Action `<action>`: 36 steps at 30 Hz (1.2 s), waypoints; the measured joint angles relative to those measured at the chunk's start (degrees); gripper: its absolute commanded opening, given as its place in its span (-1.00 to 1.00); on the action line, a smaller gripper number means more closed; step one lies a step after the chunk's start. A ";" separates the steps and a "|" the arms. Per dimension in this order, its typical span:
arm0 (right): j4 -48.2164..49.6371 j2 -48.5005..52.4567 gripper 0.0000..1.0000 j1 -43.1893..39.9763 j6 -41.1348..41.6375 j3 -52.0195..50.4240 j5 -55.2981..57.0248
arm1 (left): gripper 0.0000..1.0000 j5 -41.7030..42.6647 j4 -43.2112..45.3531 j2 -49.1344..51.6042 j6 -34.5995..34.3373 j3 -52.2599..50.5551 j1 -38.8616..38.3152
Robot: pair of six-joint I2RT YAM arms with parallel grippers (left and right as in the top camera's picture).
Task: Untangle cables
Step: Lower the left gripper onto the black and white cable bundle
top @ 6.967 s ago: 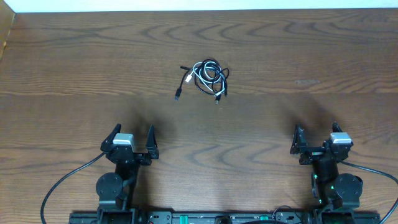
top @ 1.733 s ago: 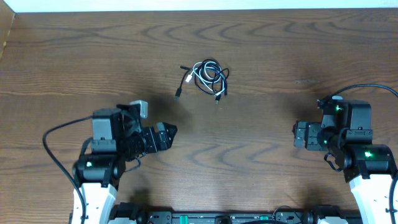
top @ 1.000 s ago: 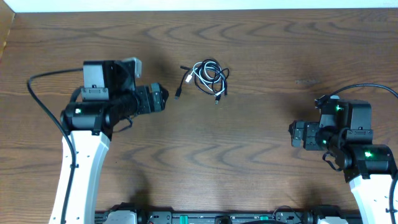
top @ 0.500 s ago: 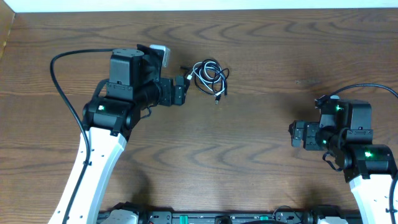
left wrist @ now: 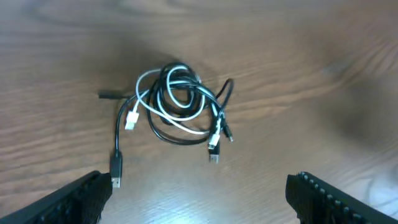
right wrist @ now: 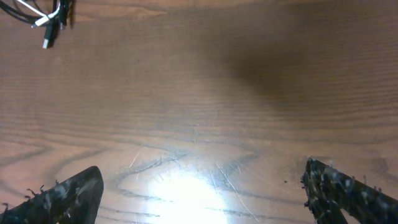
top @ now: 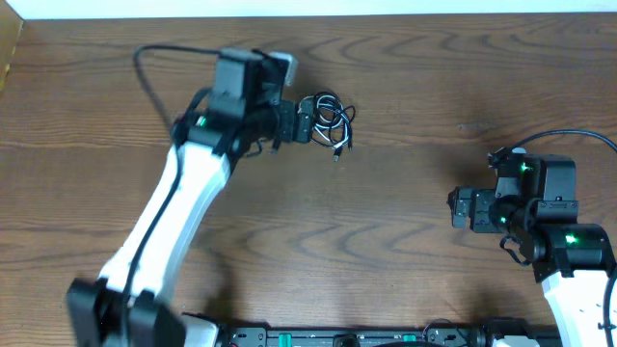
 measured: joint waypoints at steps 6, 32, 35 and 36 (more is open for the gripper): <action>0.00 0.04 0.99 0.00 0.00 0.00 0.00 | 0.87 -0.61 0.11 6.97 2.64 6.40 -0.79; -0.20 0.04 0.98 0.00 0.00 0.00 -0.02 | 0.82 -12.70 7.69 27.54 7.54 6.84 -6.54; -0.17 0.04 0.98 0.00 0.00 0.00 0.00 | 0.81 -14.88 8.11 29.51 7.54 6.84 -6.54; -0.17 0.04 0.99 0.00 0.00 0.00 0.00 | 0.80 -15.47 8.41 30.08 7.50 6.84 -6.54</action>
